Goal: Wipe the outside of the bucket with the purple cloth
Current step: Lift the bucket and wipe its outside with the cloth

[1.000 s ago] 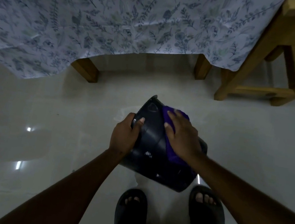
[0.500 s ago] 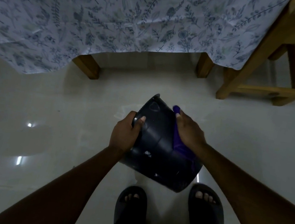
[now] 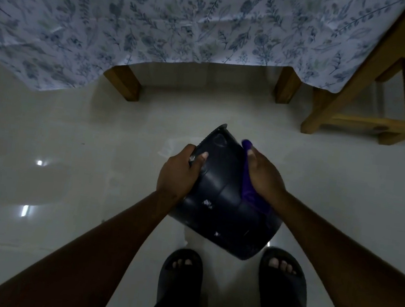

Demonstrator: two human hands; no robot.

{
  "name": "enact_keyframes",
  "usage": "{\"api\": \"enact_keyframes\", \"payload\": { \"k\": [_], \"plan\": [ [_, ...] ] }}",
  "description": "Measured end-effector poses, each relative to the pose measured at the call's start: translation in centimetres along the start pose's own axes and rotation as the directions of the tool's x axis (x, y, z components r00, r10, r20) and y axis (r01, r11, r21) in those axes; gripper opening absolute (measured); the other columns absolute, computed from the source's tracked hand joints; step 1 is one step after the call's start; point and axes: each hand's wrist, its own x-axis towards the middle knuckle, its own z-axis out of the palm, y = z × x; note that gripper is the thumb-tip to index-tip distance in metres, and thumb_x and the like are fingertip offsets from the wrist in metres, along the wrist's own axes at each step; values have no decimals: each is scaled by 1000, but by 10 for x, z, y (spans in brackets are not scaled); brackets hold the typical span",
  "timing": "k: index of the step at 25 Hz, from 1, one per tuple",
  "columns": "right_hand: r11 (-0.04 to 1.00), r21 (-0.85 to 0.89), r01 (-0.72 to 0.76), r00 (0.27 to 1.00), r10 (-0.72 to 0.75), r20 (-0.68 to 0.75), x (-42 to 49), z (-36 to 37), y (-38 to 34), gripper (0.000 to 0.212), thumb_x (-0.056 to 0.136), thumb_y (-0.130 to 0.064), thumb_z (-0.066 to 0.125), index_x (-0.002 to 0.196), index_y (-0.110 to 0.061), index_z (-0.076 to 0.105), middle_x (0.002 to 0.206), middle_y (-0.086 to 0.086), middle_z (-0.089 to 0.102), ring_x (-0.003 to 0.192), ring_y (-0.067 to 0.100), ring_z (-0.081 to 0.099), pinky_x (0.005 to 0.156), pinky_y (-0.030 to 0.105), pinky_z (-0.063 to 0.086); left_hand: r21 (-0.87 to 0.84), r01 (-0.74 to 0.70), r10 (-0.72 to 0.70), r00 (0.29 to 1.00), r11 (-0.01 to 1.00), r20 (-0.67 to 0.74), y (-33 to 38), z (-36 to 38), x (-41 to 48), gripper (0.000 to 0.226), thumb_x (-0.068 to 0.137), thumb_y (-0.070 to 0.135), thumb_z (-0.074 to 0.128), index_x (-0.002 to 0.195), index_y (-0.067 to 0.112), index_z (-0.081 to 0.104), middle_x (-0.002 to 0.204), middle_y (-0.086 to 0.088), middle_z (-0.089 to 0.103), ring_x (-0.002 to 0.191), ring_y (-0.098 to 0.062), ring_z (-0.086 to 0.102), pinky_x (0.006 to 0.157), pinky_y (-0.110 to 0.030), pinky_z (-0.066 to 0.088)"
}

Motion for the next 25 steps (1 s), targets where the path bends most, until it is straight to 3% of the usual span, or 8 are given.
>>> {"api": "enact_keyframes", "payload": {
  "k": [2,5,11,13,16,19,23,25],
  "plan": [
    [991,-132,12,995,-26,-100,-38,6,6,56,101,-46,18,150,-22,31,155,5,36,139,27,37,112,45,29,10,13,-13,1000,1000,10,0,-1,-1,30,96,50,42,97,22,54,88,-2,69,80,-24,65,68,-32,51],
    [882,-399,251,945,-312,-94,-93,36,0,60,97,-47,18,153,-24,19,162,0,18,148,25,15,114,47,18,20,27,-27,999,999,28,10,4,11,33,94,51,43,94,21,55,88,-3,69,80,-24,65,71,-35,54],
    [959,-196,206,969,-228,-99,-15,-9,-8,54,102,-43,26,150,-20,29,156,2,35,142,22,34,115,42,27,-174,55,0,953,983,302,14,-18,8,29,98,43,45,115,20,52,97,5,62,83,-10,61,67,-19,45],
    [971,-153,183,973,-201,-113,-17,-11,-3,53,102,-43,28,148,-19,34,152,3,41,138,22,40,113,39,30,-77,12,6,974,997,228,1,-17,-9,30,100,41,40,110,16,53,100,-1,65,86,-17,62,69,-23,44],
    [830,-435,349,903,-422,-80,-77,20,10,55,100,-44,29,149,-21,31,155,2,36,145,25,27,113,49,30,-70,44,-34,989,997,142,8,-7,5,37,99,45,40,103,12,56,98,-8,67,87,-24,63,76,-32,49],
    [753,-498,430,862,-507,-22,-81,36,7,56,100,-46,25,151,-24,25,160,0,25,148,24,17,115,50,21,-79,16,-6,992,997,126,17,-2,18,37,99,45,40,98,11,56,94,-8,68,84,-25,64,76,-36,53],
    [956,-230,181,964,-219,-151,-20,1,-21,53,102,-39,23,150,-18,29,155,4,35,141,23,35,114,44,30,-54,19,-13,995,998,100,11,0,13,36,99,45,39,95,13,54,88,-5,64,80,-24,62,70,-32,48],
    [948,-286,138,953,-206,-224,-46,10,-4,53,102,-39,23,150,-18,29,156,5,35,142,26,34,113,46,29,-62,44,-37,994,997,106,11,0,12,37,99,46,38,99,13,55,91,-4,64,82,-24,62,72,-32,49]
  ]
}}
